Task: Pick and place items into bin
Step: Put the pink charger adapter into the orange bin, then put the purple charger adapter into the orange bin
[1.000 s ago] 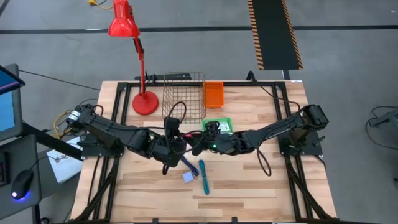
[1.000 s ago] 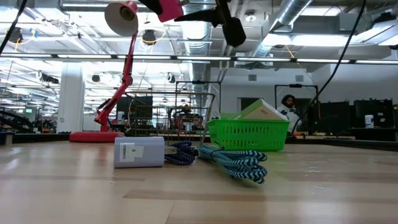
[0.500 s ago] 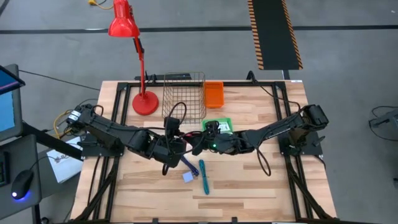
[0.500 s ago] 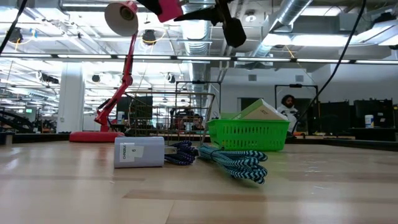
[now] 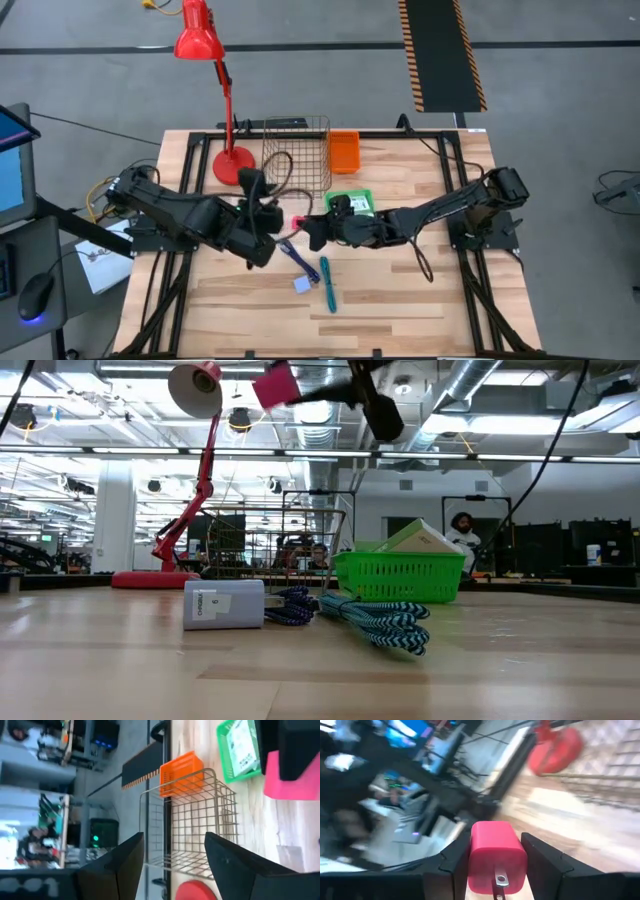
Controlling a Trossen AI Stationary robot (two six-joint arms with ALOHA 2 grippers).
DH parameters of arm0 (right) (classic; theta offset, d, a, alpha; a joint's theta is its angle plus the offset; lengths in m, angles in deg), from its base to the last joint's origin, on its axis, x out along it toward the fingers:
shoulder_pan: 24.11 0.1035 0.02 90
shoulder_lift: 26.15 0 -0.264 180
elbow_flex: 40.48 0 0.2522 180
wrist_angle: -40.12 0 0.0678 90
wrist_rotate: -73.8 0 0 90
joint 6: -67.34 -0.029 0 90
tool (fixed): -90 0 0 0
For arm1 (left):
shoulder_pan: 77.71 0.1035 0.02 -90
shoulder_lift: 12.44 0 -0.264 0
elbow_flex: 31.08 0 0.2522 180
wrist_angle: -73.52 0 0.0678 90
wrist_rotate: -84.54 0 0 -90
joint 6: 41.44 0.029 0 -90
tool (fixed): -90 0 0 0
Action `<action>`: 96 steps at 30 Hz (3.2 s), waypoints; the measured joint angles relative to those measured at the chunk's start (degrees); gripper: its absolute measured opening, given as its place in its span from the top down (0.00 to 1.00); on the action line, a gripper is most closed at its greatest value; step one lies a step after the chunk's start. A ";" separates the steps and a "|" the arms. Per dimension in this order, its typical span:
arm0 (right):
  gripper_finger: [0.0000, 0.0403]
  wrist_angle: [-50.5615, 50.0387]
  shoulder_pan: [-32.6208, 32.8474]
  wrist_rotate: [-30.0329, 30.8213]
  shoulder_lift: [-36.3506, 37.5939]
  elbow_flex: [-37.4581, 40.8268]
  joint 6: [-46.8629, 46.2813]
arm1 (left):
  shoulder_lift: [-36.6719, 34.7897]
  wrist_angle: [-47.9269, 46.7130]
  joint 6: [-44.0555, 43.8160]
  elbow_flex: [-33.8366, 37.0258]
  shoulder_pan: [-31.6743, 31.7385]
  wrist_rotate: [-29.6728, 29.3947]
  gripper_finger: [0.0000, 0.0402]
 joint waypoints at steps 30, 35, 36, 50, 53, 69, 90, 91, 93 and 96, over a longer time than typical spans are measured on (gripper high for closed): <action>0.64 -39.70 -37.14 -19.88 13.24 0.04 31.20 | 0.07 -7.65 -27.35 -8.75 -3.66 1.04 0.50; 0.64 -39.90 -43.37 -25.38 8.47 0.04 37.33 | 0.07 -4.95 -27.38 -8.73 -2.81 1.04 0.50; 0.64 -39.93 -44.34 -26.35 7.62 0.07 38.30 | 0.07 -4.51 -27.38 -8.73 -2.59 1.04 0.50; 0.57 -33.94 -48.96 -29.61 4.35 0.07 46.48 | 0.10 -1.95 -27.55 -8.70 -0.72 1.50 0.50; 0.58 -33.27 -48.92 -29.70 4.39 0.07 47.76 | 0.10 -1.26 -27.55 -8.70 -0.72 1.53 0.50; 0.62 -40.70 -41.61 -35.43 15.22 0.00 43.31 | 0.14 2.70 -27.01 2.68 -0.72 8.56 0.50; 0.71 -50.36 -9.96 -15.58 30.11 0.00 23.51 | 7.08 35.65 -39.14 24.85 -0.09 29.32 0.50; 0.70 -50.44 -8.51 -15.39 30.10 0.00 22.60 | 8.16 35.85 -39.87 24.85 -0.38 30.39 0.50; 0.68 -50.79 -5.32 -14.04 30.05 0.02 20.48 | 10.21 36.63 -41.30 24.85 -1.18 32.27 0.50; 0.65 -51.25 -0.92 -10.75 29.40 0.01 17.56 | 12.32 38.11 -42.47 24.89 -2.63 33.81 0.50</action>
